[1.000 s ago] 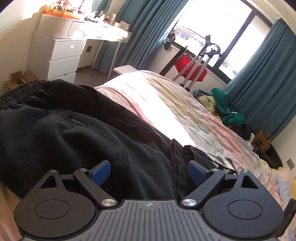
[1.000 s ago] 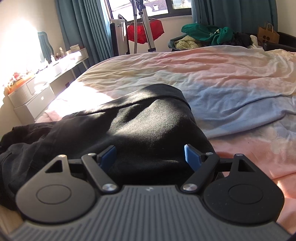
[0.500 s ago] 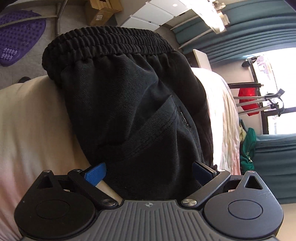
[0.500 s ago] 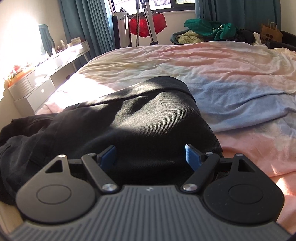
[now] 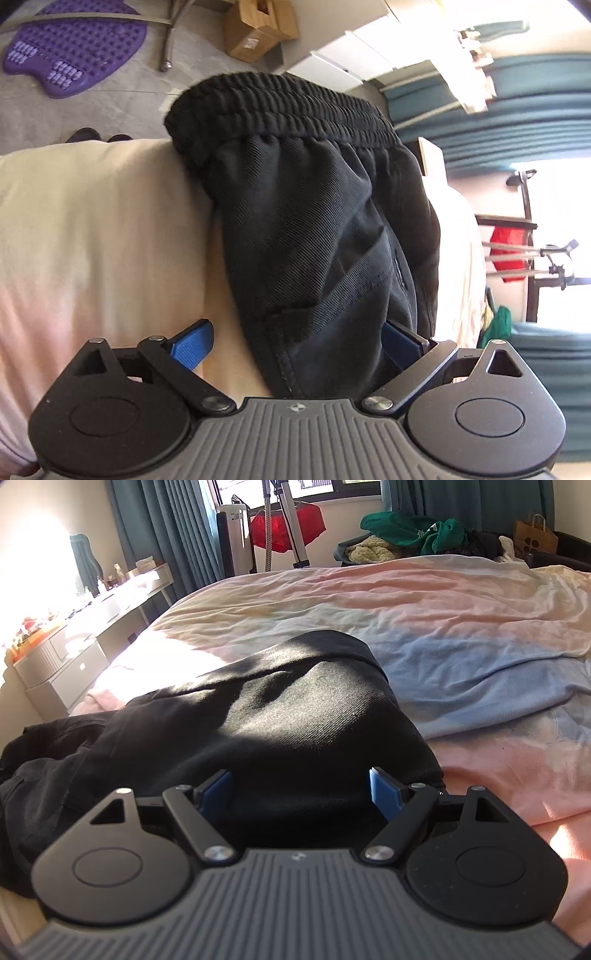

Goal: Fold clothes
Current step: 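Grasp the sweatpants waistband with the left gripper and lift it up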

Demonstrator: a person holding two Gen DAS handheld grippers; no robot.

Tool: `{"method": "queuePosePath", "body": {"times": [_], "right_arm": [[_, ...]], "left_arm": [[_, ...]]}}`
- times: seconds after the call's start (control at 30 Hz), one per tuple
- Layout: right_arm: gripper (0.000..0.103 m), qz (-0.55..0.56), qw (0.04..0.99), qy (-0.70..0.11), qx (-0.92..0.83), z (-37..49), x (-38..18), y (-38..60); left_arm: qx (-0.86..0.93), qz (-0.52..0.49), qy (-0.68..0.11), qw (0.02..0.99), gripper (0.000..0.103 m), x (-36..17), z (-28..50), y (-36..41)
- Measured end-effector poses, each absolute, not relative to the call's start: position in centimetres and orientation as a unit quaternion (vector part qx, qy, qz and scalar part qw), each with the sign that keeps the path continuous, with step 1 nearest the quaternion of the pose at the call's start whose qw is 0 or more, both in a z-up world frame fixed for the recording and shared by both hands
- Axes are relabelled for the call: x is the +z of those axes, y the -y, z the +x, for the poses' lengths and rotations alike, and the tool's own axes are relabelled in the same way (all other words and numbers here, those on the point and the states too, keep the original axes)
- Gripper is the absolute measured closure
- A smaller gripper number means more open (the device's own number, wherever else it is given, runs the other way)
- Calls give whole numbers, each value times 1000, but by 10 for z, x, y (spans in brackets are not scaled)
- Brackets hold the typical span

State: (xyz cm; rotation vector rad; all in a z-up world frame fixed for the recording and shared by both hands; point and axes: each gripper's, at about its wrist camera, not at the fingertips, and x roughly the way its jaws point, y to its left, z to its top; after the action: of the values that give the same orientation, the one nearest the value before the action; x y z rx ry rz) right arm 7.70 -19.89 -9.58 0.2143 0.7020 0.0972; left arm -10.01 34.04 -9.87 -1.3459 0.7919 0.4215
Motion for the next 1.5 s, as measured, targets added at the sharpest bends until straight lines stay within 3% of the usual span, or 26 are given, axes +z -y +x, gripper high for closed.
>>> {"method": "queuePosePath", "body": {"times": [0.17, 0.2, 0.23, 0.33, 0.43, 0.47, 0.53, 0.57, 0.73, 0.83, 1.07, 1.27, 1.5], "right_arm": [[19, 113, 931, -345, 43, 79, -96, 198], [19, 114, 931, -345, 42, 79, -96, 198], [19, 114, 931, -344, 42, 79, -96, 198], [19, 103, 934, -340, 37, 78, -94, 194], [20, 54, 943, -326, 38, 75, -89, 179], [20, 43, 946, -319, 42, 73, -87, 175], [21, 27, 950, -308, 55, 70, -86, 167], [21, 21, 950, -304, 64, 69, -85, 164], [21, -3, 944, -320, 80, 72, -92, 151], [21, -17, 944, -321, 80, 73, -98, 147], [22, 5, 939, -333, 83, 74, -96, 153], [21, 144, 938, -309, 61, 63, -69, 209], [21, 197, 949, -243, -23, 45, -38, 276]], "left_arm": [[208, -610, -295, 706, 6, -109, -87, -356], [209, -608, -280, 713, 8, -108, -85, -358], [204, -609, -260, 721, 17, -106, -84, -360], [199, -600, -228, 741, 16, -98, -71, -361], [214, -564, -262, 753, 15, -99, -26, -355], [224, -562, -270, 749, 19, -101, -20, -356], [243, -566, -279, 736, 46, -105, -13, -359], [242, -573, -275, 733, 46, -108, -13, -362], [238, -558, -262, 750, 76, -109, -16, -365], [243, -506, -247, 790, 83, -95, -12, -351], [250, -297, -163, 907, 87, -11, 22, -266], [204, -139, -62, 967, 88, 65, 39, -132], [146, -39, 33, 988, 88, 86, 47, 34]]}}
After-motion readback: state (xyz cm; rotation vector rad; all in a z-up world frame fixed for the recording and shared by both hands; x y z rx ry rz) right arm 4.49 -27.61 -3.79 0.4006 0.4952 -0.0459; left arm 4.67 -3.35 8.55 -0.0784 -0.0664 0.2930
